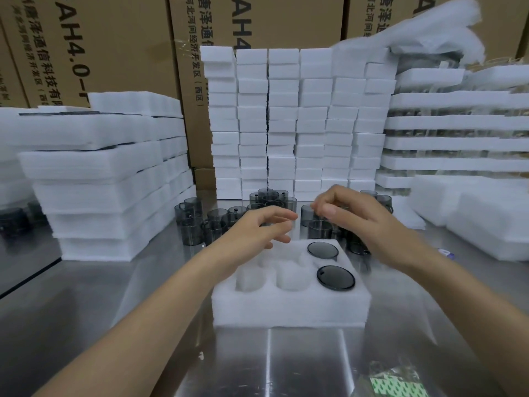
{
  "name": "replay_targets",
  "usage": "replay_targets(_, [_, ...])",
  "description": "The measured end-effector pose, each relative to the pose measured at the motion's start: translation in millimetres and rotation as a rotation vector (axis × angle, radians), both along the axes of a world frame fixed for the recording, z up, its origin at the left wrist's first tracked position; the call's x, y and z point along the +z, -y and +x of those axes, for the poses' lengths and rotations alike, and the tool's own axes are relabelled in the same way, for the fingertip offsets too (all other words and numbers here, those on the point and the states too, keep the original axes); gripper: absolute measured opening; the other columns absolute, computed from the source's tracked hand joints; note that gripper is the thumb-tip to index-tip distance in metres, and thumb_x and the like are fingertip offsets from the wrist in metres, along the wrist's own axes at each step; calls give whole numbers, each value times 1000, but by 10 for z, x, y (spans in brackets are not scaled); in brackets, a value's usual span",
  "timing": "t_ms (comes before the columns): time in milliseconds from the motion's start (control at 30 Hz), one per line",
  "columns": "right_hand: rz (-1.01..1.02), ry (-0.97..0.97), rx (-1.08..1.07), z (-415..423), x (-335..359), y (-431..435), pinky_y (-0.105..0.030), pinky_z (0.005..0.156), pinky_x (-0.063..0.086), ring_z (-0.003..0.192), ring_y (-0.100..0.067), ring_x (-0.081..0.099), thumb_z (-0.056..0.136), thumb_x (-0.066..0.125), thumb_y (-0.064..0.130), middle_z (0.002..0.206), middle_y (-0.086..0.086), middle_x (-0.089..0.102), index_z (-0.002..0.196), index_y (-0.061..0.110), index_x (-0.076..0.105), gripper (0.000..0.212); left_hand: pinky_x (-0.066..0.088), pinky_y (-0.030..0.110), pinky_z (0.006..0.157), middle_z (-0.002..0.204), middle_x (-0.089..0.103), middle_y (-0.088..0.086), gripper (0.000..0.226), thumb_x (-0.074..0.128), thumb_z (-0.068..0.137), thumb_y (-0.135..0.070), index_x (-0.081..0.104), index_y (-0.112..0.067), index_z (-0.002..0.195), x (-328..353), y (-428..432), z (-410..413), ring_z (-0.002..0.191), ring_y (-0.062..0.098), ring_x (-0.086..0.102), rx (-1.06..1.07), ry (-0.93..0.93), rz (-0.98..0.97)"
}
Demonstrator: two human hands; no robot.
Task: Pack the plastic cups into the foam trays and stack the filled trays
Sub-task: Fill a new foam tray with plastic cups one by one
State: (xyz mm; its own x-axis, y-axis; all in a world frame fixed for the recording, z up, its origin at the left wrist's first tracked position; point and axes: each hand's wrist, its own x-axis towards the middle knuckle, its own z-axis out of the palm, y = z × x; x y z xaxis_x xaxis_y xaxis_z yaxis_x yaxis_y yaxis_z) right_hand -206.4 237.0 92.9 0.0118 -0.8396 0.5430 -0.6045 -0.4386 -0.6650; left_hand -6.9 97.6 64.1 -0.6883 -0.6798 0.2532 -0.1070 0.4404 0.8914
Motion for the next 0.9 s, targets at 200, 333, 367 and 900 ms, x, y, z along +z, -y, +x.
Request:
replay_targets(200, [403, -737, 42, 440, -423, 93, -33, 130, 2, 158, 6, -6, 88, 25, 95, 170, 33, 9, 159, 65, 4, 80, 53, 26, 77, 113, 78, -9, 32, 56, 106, -9, 79, -30, 109, 19, 90, 14, 88, 4, 77, 247, -184, 57])
replay_targets(333, [250, -323, 80, 163, -270, 143, -17, 115, 24, 146, 22, 21, 93, 34, 88, 152, 52, 29, 151, 68, 32, 61, 50, 29, 73, 97, 80, -11, 32, 57, 103, -11, 81, -30, 94, 47, 228, 90, 88, 10, 76, 404, -294, 117])
replay_targets(367, [183, -247, -22, -3, -242, 177, -20, 113, 32, 139, 19, 36, 95, 39, 83, 150, 43, 43, 148, 62, 43, 57, 50, 29, 74, 94, 80, -12, 33, 58, 102, -13, 82, -32, 89, 55, 263, 115, 86, 9, 76, 432, -305, 126])
replay_targets(900, [209, -578, -613, -922, -498, 335, -31, 54, 38, 70, -13, 61, 96, 66, 49, 70, 13, 63, 86, 35, 56, 20, 49, 18, 60, 101, 80, 6, 20, 62, 104, -12, 79, -21, 101, 2, 260, 117, 71, 6, 72, 381, -174, 37])
